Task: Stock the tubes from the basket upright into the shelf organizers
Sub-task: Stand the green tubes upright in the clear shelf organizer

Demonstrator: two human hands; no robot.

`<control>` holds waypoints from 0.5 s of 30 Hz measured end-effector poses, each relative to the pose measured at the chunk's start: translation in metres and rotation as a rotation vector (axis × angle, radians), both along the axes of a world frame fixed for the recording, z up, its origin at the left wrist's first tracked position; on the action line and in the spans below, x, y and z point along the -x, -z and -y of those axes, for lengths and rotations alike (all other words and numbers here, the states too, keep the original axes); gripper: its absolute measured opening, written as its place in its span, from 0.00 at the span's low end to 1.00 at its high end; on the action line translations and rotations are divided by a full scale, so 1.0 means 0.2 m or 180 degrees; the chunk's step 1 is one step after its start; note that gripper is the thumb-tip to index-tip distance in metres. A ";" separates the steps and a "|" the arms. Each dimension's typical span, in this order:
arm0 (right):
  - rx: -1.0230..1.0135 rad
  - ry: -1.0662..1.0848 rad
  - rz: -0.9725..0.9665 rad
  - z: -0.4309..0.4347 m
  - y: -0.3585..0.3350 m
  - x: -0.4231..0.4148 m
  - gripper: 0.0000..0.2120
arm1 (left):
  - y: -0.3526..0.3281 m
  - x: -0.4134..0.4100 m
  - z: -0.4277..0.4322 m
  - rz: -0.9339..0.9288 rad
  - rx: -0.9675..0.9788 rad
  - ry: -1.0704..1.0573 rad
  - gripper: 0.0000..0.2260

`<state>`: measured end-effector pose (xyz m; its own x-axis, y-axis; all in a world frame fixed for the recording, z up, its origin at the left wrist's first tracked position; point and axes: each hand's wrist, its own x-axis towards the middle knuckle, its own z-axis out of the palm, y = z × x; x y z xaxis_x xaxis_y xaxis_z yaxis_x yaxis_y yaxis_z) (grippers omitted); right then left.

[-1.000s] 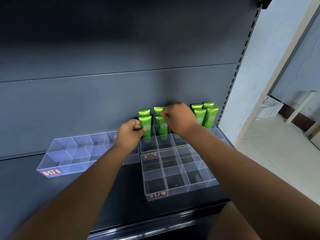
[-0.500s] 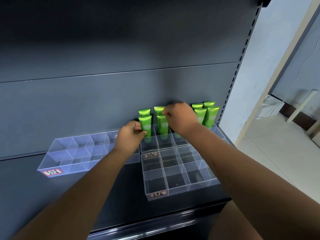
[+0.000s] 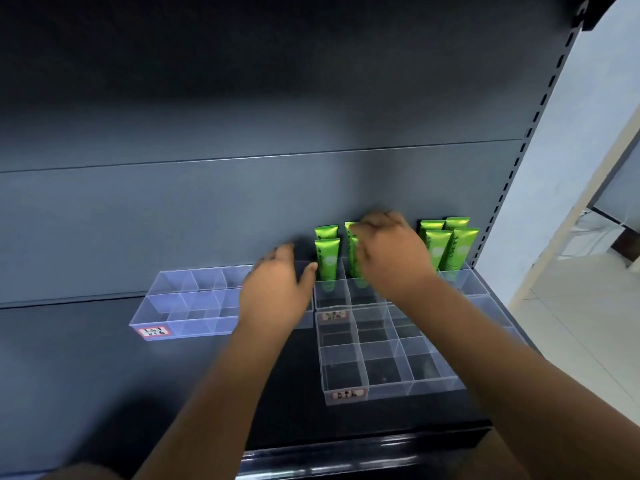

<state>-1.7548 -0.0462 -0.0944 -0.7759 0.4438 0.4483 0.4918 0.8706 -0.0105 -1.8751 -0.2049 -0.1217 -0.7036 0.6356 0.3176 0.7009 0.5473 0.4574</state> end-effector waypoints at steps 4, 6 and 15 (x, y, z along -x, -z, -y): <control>0.0249 -0.0496 -0.0483 0.37 -0.05 0.00 0.20 | -0.05 -0.02 0.23 -0.0356 -0.0219 -0.0313 0.22; 0.0454 -0.0610 -0.0470 0.52 -0.05 0.04 0.25 | -0.05 -0.05 0.38 -0.0351 -0.0218 -0.0571 0.25; 0.1109 -0.1638 -0.0121 1.29 -0.04 0.31 0.29 | -0.02 0.00 1.35 -0.0289 0.0239 -0.1995 0.33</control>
<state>-1.8169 -0.3040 -0.0857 -0.9156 0.1424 0.3760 0.0039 0.9383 -0.3459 -1.8746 -0.4752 -0.1167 -0.9216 0.1348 0.3640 0.2713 0.8943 0.3558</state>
